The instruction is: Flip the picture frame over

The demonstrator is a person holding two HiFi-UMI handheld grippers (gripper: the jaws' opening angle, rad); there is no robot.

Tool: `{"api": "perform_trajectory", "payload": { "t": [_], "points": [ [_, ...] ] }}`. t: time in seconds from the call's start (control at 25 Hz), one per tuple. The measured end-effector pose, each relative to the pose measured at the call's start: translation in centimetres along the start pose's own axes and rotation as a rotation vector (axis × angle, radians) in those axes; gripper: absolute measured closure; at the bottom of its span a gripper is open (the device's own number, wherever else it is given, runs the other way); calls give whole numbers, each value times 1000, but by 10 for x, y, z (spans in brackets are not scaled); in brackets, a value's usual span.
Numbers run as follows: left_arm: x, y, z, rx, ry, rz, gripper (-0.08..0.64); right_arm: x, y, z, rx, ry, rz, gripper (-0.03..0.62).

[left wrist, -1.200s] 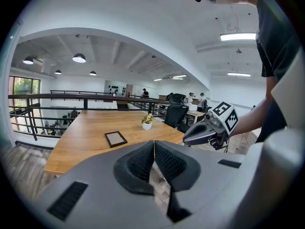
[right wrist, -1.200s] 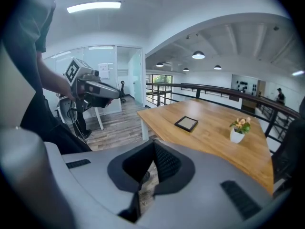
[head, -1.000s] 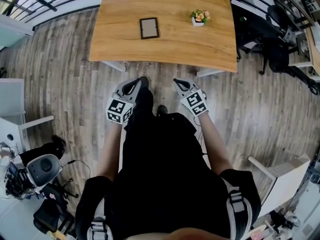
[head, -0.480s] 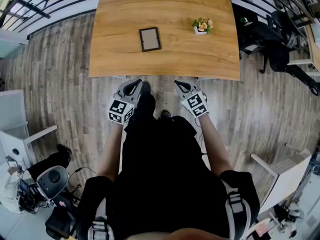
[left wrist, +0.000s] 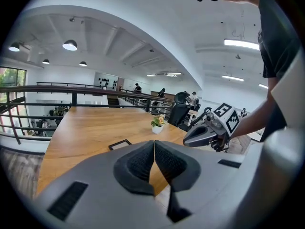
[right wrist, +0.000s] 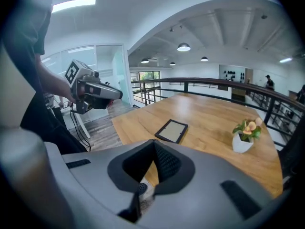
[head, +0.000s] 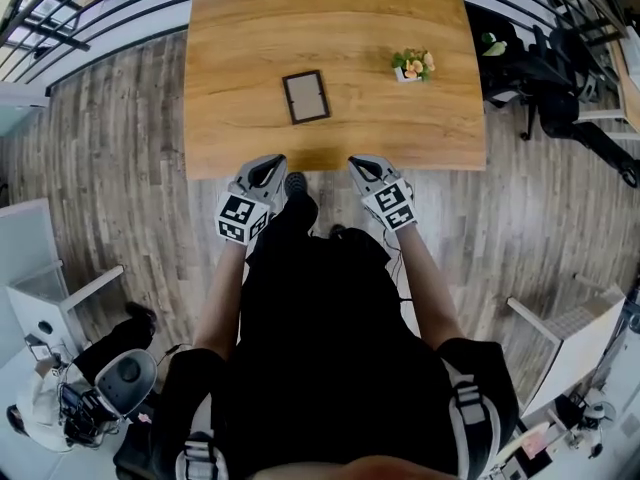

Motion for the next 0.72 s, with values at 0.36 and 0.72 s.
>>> {"api": "perform_trajectory", "payload": {
  "t": [0.36,0.72],
  "points": [
    [59,-5,14,4,-38,3,537,-6,35,41,3,-42,14,584],
    [109,-13,28,17,-102,10,537,-2,69,81,-9,-81,35,583]
  ]
}}
Point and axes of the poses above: the fingertips, and each gripper's own axes: z forward along the fingers, x to its left, y out of its top, the point moved 4 cm from there along -z, backward along the fingers, and after that the axes turned 14 degrees about z, right-handed, at the moved point
